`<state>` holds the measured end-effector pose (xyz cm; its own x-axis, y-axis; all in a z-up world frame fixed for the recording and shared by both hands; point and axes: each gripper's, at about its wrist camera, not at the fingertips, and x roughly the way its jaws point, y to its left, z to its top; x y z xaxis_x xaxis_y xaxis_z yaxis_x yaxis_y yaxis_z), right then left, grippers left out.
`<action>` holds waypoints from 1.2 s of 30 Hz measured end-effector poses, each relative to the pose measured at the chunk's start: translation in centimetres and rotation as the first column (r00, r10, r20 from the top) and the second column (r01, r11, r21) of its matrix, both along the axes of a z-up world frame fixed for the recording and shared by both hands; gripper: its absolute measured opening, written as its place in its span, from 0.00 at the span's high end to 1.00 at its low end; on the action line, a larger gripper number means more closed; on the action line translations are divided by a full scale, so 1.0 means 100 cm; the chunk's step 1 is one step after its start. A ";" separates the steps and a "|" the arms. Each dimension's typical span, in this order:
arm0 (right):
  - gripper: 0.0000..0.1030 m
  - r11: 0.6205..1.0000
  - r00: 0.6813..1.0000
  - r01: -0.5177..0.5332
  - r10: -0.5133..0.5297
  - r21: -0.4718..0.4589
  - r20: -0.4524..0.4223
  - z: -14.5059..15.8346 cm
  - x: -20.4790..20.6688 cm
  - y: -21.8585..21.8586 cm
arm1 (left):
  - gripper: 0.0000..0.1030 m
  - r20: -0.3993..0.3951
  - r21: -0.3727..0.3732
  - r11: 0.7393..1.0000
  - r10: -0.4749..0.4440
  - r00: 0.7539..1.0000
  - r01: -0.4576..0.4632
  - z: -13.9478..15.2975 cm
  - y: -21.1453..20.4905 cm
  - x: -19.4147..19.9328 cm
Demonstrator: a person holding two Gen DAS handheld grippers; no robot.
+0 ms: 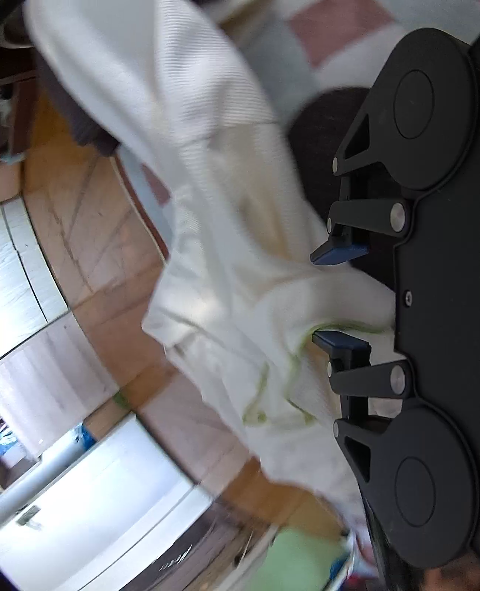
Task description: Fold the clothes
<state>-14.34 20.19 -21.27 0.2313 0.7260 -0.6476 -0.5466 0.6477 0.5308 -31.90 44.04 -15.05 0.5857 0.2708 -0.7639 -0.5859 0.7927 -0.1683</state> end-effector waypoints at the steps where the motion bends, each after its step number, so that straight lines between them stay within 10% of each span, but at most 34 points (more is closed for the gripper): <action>1: 0.54 1.000 1.000 -0.021 0.021 0.010 -0.010 -0.001 -0.005 -0.002 | 0.49 -0.008 0.025 1.000 -0.006 1.000 0.006 0.001 -0.003 0.001; 10: 0.34 0.989 0.992 -0.115 0.119 -0.089 0.041 -0.025 -0.021 0.033 | 0.49 0.211 0.296 0.954 -0.120 0.970 0.053 0.048 -0.044 -0.013; 14: 0.38 0.990 0.990 -0.115 0.120 -0.080 0.071 -0.023 -0.021 0.033 | 0.51 0.144 0.218 0.946 -0.276 0.950 0.242 0.039 -0.064 -0.003; 17: 0.84 0.991 0.988 -0.114 0.121 -0.073 0.093 -0.022 -0.020 0.033 | 0.49 0.024 0.206 0.913 -0.365 0.931 0.353 0.025 -0.086 0.009; 22: 0.90 0.993 0.987 -0.115 0.117 -0.025 0.112 -0.011 -0.025 0.020 | 0.48 -0.129 0.222 0.888 -0.383 0.915 0.403 -0.002 -0.100 0.029; 26: 0.91 0.995 0.997 -0.074 0.073 0.061 0.019 0.009 -0.032 -0.002 | 0.52 -0.094 0.205 0.912 -0.343 0.935 0.355 -0.003 -0.090 0.029; 29: 0.91 0.986 0.996 -0.063 0.072 0.156 -0.055 0.029 -0.036 -0.017 | 0.95 -0.008 0.082 0.941 -0.330 0.944 0.330 0.007 -0.075 0.023; 36: 0.92 0.991 0.985 -0.135 0.133 0.011 0.106 0.089 -0.049 -0.029 | 0.95 0.131 -0.100 0.947 -0.293 0.947 0.306 0.061 -0.077 0.004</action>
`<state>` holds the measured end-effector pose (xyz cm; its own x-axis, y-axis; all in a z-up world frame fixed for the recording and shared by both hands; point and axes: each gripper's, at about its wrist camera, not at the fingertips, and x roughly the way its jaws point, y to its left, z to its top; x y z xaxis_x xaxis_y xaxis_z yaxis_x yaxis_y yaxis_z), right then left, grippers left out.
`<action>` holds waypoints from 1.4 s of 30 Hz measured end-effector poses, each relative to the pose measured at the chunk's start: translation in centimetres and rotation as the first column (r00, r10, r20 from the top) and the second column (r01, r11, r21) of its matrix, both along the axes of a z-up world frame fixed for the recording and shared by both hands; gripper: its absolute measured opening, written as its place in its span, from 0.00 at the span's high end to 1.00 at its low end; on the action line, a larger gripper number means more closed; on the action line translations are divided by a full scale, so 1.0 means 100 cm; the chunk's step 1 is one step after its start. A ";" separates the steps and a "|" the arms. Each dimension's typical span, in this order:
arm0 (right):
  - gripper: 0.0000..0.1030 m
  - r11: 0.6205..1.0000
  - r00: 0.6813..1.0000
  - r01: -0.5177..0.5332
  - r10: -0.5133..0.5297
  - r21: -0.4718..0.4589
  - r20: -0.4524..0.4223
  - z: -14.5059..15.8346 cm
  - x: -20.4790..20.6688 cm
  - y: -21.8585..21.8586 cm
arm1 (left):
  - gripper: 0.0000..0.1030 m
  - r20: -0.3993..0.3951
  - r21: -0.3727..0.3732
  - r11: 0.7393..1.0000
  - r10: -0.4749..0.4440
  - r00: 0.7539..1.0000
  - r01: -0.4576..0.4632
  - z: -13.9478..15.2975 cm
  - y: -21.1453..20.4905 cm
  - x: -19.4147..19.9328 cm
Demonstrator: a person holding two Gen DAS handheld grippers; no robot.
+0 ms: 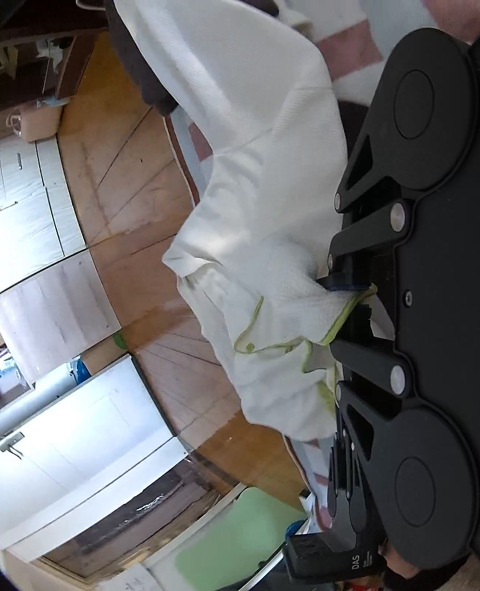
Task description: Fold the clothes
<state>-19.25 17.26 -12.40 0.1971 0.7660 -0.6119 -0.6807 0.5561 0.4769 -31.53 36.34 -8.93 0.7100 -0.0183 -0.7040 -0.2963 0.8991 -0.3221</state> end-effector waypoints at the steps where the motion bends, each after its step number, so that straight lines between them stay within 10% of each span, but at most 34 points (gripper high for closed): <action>1: 0.92 1.000 0.999 -0.002 0.002 -0.007 -0.044 0.004 0.003 -0.006 | 0.95 0.025 -0.059 0.998 -0.014 1.000 0.015 0.007 0.001 -0.003; 6: 0.92 0.991 0.942 0.018 0.028 0.136 -0.335 0.007 0.018 -0.048 | 0.96 0.103 -0.349 0.934 0.116 0.988 -0.073 0.009 0.035 -0.018; 9: 0.92 0.994 0.941 -0.031 0.063 0.101 -0.332 -0.003 0.014 -0.055 | 0.96 0.063 -0.267 0.958 0.127 0.990 -0.106 0.006 0.033 -0.014; 12: 0.92 0.980 0.989 0.008 -0.037 -0.198 -0.143 -0.022 0.002 -0.044 | 0.95 -0.054 -0.200 0.978 0.056 0.997 -0.065 -0.005 0.012 0.003; 15: 0.92 0.953 0.998 -0.028 0.009 -0.301 -0.067 -0.038 -0.007 -0.038 | 0.88 -0.158 -0.073 0.997 0.007 0.987 -0.019 -0.018 -0.018 0.014; 24: 0.91 0.983 0.982 0.030 -0.062 -0.183 -0.176 -0.072 0.010 -0.060 | 0.38 -0.302 -0.051 0.995 -0.097 0.948 0.086 -0.055 -0.065 0.023; 32: 0.91 0.989 0.964 0.020 -0.058 -0.147 -0.258 -0.089 0.017 -0.060 | 0.19 -0.400 0.032 0.994 -0.082 0.913 0.103 -0.077 -0.070 0.027; 35: 0.91 0.990 0.965 0.024 -0.059 -0.141 -0.255 -0.092 0.020 -0.061 | 0.22 -0.397 0.046 0.993 -0.086 0.914 0.113 -0.083 -0.072 0.026; 37: 0.91 0.990 0.966 0.022 -0.058 -0.141 -0.250 -0.094 0.021 -0.061 | 0.45 -0.379 0.082 0.988 -0.092 0.921 0.132 -0.087 -0.073 0.025; 38: 0.91 0.989 0.967 0.023 -0.058 -0.144 -0.246 -0.096 0.021 -0.060 | 0.72 -0.380 0.096 0.986 -0.088 0.921 0.134 -0.089 -0.071 0.025; 42: 0.91 0.984 0.968 0.026 -0.069 -0.176 -0.241 -0.100 0.024 -0.056 | 0.92 -0.331 0.100 0.991 -0.054 0.942 0.092 -0.074 -0.052 0.021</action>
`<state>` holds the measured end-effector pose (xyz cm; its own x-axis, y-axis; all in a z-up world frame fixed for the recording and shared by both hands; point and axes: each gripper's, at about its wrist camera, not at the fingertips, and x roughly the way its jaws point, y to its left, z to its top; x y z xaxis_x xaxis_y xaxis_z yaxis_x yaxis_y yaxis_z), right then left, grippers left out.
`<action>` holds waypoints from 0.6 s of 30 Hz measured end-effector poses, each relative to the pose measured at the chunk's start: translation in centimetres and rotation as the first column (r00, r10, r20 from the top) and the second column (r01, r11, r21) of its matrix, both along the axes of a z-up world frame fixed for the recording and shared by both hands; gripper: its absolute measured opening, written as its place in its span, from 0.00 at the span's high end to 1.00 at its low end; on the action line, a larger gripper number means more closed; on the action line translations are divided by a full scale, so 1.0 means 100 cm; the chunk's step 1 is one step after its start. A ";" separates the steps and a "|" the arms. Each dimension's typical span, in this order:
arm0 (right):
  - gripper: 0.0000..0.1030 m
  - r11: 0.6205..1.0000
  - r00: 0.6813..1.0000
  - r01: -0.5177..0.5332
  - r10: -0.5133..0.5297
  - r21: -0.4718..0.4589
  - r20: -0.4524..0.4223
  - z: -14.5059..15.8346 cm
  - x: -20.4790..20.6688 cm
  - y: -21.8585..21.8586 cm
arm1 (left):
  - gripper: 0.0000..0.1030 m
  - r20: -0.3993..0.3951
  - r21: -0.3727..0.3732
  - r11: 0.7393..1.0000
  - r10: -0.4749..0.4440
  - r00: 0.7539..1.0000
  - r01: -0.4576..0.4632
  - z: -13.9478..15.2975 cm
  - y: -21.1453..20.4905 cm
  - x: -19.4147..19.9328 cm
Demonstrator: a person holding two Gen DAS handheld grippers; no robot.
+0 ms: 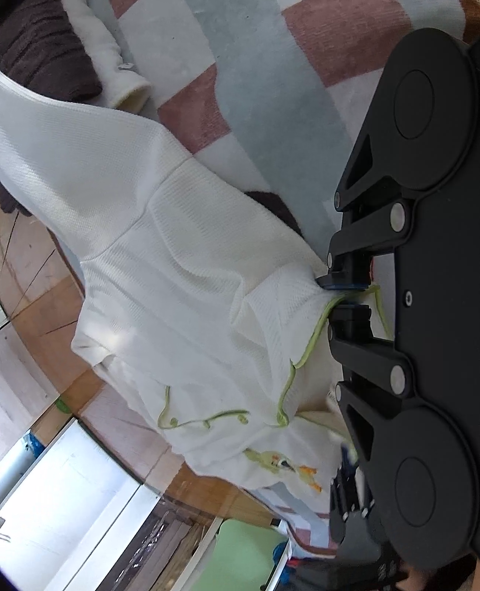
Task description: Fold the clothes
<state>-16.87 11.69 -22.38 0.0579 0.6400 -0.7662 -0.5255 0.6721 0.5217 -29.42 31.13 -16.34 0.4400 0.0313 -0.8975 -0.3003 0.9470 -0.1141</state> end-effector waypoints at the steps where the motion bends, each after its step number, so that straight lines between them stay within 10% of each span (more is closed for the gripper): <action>1: 0.91 1.000 1.000 0.004 -0.004 -0.006 -0.010 0.000 0.001 0.001 | 0.92 0.032 -0.001 1.000 0.022 0.999 -0.022 0.013 0.009 -0.003; 6: 0.91 0.966 0.942 0.054 0.035 0.254 -0.334 0.026 -0.003 -0.018 | 0.92 0.141 -0.117 0.992 0.054 0.989 -0.037 0.088 0.048 -0.033; 9: 0.91 0.914 0.927 -0.029 0.175 0.404 -0.331 0.056 -0.021 -0.036 | 0.83 0.073 -0.177 0.982 -0.060 0.996 0.072 0.092 0.046 -0.043; 15: 0.91 0.977 0.973 -0.207 0.200 -0.057 -0.118 0.005 -0.060 -0.027 | 0.63 -0.141 -0.282 0.958 -0.089 0.986 0.046 0.009 0.022 -0.027; 18: 0.88 0.991 0.967 -0.126 0.133 0.046 -0.216 -0.003 -0.056 -0.029 | 0.54 -0.105 -0.311 0.950 -0.007 0.994 -0.026 0.005 0.022 -0.023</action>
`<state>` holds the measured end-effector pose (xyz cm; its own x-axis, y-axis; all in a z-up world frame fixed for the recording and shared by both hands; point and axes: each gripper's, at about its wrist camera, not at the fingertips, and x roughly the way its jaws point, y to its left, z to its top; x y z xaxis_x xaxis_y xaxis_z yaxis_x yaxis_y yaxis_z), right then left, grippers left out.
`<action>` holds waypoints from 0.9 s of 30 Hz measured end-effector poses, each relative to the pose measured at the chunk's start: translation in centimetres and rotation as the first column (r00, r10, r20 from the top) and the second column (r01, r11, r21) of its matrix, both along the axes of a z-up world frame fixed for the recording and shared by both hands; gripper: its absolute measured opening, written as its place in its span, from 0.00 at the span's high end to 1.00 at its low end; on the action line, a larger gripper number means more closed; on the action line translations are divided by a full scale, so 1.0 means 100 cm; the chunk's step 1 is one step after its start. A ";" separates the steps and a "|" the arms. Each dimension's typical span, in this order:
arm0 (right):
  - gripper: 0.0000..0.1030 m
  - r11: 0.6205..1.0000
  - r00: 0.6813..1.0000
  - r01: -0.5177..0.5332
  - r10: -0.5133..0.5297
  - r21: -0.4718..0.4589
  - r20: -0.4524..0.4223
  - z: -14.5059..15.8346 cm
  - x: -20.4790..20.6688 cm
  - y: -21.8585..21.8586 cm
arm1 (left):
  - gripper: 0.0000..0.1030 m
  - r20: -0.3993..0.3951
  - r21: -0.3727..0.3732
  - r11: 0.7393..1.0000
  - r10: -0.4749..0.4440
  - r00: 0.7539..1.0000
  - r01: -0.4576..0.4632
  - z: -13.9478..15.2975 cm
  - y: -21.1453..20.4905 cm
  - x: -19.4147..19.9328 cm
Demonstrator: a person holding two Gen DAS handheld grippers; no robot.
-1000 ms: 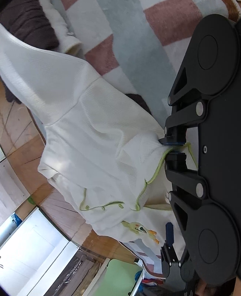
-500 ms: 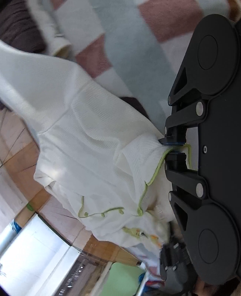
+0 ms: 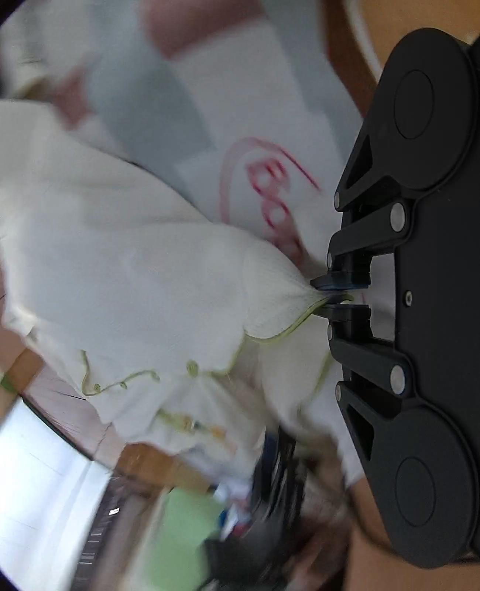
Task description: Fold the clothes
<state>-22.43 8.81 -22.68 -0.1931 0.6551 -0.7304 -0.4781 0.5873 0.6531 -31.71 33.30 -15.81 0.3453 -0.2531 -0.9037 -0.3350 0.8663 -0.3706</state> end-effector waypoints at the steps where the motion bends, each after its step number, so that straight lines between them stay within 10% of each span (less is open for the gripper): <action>1: 0.87 1.000 1.000 0.004 -0.003 0.016 -0.002 0.003 0.001 0.001 | 0.54 0.016 -0.014 1.000 0.017 1.000 -0.017 0.002 0.001 0.001; 13: 0.87 0.998 0.998 -0.054 0.055 0.031 -0.014 0.044 -0.015 0.009 | 0.45 0.230 -0.103 0.995 0.026 0.973 -0.002 0.043 -0.022 0.029; 20: 0.86 0.999 0.996 0.031 -0.027 0.045 -0.086 0.037 -0.007 -0.002 | 0.43 0.217 -0.091 0.995 0.055 0.975 -0.036 0.046 -0.031 0.059; 27: 0.62 0.989 0.991 0.133 -0.132 0.059 -0.032 0.048 0.010 -0.019 | 0.35 0.208 -0.036 0.997 0.081 0.975 -0.075 0.033 -0.038 0.077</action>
<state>-21.40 6.90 -17.89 -0.1216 0.7192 -0.6841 -0.3794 0.6032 0.7015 -23.97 29.49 -12.47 0.5458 -0.2421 -0.8022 -0.3136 0.8288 -0.4635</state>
